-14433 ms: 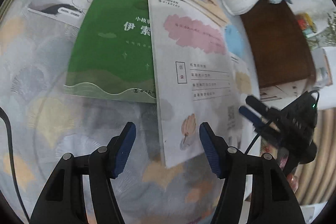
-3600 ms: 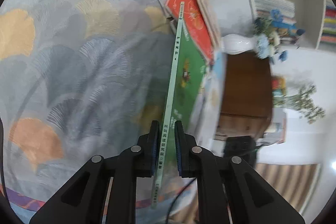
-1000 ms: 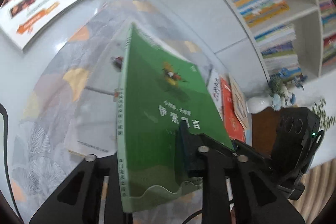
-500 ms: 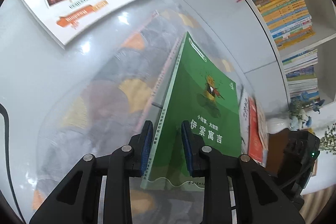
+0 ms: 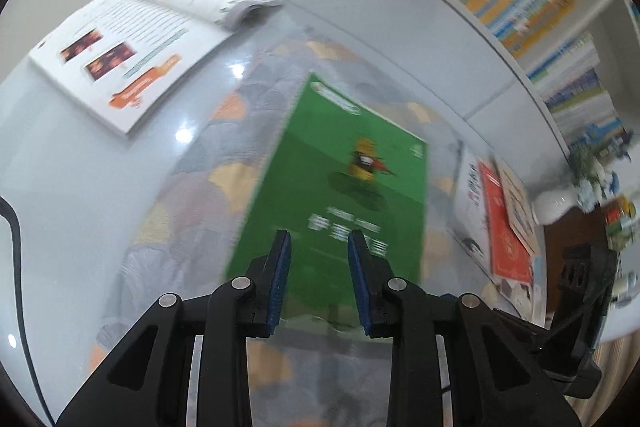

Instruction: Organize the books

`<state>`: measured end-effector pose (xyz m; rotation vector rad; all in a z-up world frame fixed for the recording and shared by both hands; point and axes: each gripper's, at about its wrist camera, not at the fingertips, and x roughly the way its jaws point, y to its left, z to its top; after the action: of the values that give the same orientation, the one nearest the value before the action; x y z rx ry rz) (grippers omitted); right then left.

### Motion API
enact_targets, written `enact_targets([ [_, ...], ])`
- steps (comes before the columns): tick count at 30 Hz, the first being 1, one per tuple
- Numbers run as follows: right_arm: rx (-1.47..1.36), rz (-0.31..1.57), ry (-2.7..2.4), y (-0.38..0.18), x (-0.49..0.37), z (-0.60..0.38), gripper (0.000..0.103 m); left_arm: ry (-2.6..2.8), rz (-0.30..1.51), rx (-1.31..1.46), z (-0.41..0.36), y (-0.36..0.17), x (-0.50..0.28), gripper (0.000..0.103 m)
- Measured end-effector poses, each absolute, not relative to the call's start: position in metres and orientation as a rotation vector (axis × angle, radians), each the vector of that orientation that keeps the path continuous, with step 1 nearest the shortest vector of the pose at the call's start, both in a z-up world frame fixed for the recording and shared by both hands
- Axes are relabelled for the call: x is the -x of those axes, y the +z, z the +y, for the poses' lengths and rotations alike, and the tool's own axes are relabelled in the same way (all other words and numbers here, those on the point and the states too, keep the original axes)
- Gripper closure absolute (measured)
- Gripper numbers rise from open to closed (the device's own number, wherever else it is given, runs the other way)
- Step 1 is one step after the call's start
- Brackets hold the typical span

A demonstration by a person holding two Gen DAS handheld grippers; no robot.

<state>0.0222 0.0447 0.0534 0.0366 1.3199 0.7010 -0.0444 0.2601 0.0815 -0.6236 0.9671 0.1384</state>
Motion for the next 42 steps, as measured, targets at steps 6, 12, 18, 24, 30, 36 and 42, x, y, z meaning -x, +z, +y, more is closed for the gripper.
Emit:
enact_targets([
  [6, -0.134, 1.352, 0.597, 0.054, -0.002, -0.026, 0.050, -0.044, 0.996, 0.492, 0.191, 0.106, 0.032, 0.068],
  [12, -0.248, 1.357, 0.464, 0.053, 0.024, -0.115, 0.050, -0.275, 1.024, 0.380, 0.092, 0.117, 0.016, 0.042],
  [18, -0.325, 1.288, 0.294, 0.065, 0.051, -0.220, 0.050, -0.460, 1.085, 0.290, -0.021, 0.118, 0.008, 0.042],
  [24, -0.406, 1.198, 0.058, 0.077, 0.085, -0.349, 0.049, -0.588, 1.174, 0.304, -0.114, 0.098, 0.006, 0.042],
  [30, -0.558, 1.159, -0.053, 0.069, 0.090, -0.466, 0.049, -0.628, 1.270, 0.335, -0.188, 0.062, -0.004, 0.043],
  [36, -0.524, 1.151, -0.029, 0.063, 0.060, -0.503, 0.049, -0.591, 1.296, 0.352, -0.234, 0.044, -0.015, 0.043],
  [42, -0.454, 1.185, 0.011, 0.046, 0.031, -0.515, 0.050, -0.558, 1.314, 0.300, -0.256, 0.032, -0.021, 0.043],
])
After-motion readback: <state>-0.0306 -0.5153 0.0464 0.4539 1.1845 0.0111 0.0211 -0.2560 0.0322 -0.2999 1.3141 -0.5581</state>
